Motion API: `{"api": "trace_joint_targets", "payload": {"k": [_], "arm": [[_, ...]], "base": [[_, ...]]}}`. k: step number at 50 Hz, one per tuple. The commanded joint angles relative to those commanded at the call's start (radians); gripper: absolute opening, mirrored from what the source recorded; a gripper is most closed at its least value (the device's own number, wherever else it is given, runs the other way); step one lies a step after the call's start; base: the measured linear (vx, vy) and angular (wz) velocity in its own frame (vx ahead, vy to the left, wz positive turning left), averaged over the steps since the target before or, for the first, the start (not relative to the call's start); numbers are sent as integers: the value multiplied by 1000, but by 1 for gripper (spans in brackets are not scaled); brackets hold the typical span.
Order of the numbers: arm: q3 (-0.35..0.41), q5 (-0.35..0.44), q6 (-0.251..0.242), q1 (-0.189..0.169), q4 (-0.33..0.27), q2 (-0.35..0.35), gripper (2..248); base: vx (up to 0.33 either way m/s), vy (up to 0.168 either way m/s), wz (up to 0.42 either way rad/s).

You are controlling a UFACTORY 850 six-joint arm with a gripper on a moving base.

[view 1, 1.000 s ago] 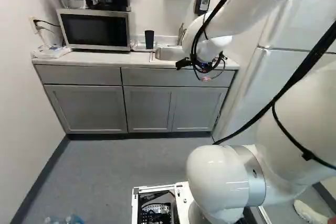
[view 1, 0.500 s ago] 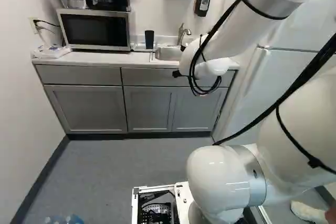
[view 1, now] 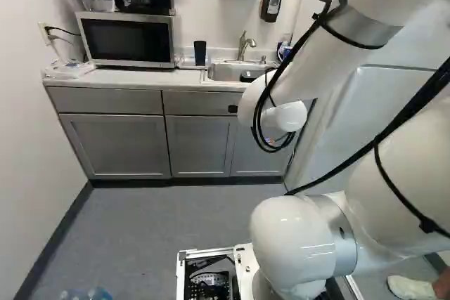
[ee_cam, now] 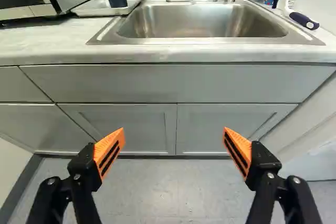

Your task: Rinse the cup and place it in the tray

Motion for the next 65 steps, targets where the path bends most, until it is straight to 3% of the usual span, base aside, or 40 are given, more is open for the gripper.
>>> {"api": "trace_joint_targets", "payload": {"k": [35,65], "arm": [[131,210,1,22,-5,18,247],[174,280,1,29,-7,24,247]], "base": [[0,0,0],[0,0,0]]}}
